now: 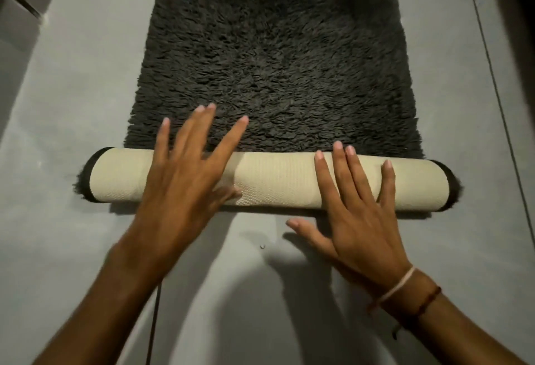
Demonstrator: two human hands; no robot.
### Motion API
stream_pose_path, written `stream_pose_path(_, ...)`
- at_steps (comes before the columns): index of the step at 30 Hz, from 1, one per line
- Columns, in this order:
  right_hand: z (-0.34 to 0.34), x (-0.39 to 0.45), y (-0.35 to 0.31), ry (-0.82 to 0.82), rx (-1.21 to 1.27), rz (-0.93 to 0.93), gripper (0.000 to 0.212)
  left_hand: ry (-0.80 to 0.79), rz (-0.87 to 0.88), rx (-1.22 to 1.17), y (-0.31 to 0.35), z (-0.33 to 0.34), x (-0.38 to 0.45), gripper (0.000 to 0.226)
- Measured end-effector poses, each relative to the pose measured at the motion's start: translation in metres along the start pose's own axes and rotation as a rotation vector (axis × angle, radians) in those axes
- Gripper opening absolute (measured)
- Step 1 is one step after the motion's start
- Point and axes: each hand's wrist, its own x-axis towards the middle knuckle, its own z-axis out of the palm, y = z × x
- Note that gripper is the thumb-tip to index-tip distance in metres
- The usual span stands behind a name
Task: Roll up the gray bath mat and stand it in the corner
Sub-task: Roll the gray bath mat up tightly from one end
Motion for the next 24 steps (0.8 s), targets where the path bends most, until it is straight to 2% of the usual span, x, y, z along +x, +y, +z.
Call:
stream_pose_path(2,0.002,0.023,0.006,-0.007,-0.011,0.017,0.099,0.179,-0.029,-0.011,0.015,0.013,-0.026,0.074)
stream_pose_path(3,0.001,0.035,0.009,-0.01,-0.015,0.027,0.099,0.179,-0.043,-0.006,0.018,0.019,-0.035,0.07)
stream_pose_path(7,-0.014,0.073,0.018,0.037,-0.034,0.031,0.1,-0.001,-0.011,0.029,0.004,0.043,-0.017,0.085)
stream_pose_path(10,-0.023,0.069,0.023,0.15,-0.035,0.07,0.099,0.019,-0.001,0.056,-0.013,0.044,0.033,0.089)
stream_pose_path(12,-0.02,0.059,0.027,0.17,-0.012,0.093,0.099,0.025,-0.024,0.042,-0.021,0.034,0.071,0.087)
stream_pose_path(14,-0.014,0.06,0.034,0.164,-0.019,0.088,0.099,0.024,-0.048,0.049,-0.025,0.023,0.101,0.084)
stream_pose_path(19,-0.019,0.121,0.058,0.162,-0.042,0.054,0.104,0.197,-0.023,0.098,-0.024,0.013,0.111,0.093)
stream_pose_path(24,-0.039,0.175,0.083,0.018,-0.119,-0.015,0.119,-0.001,0.049,0.226,-0.043,0.0,0.158,0.118)
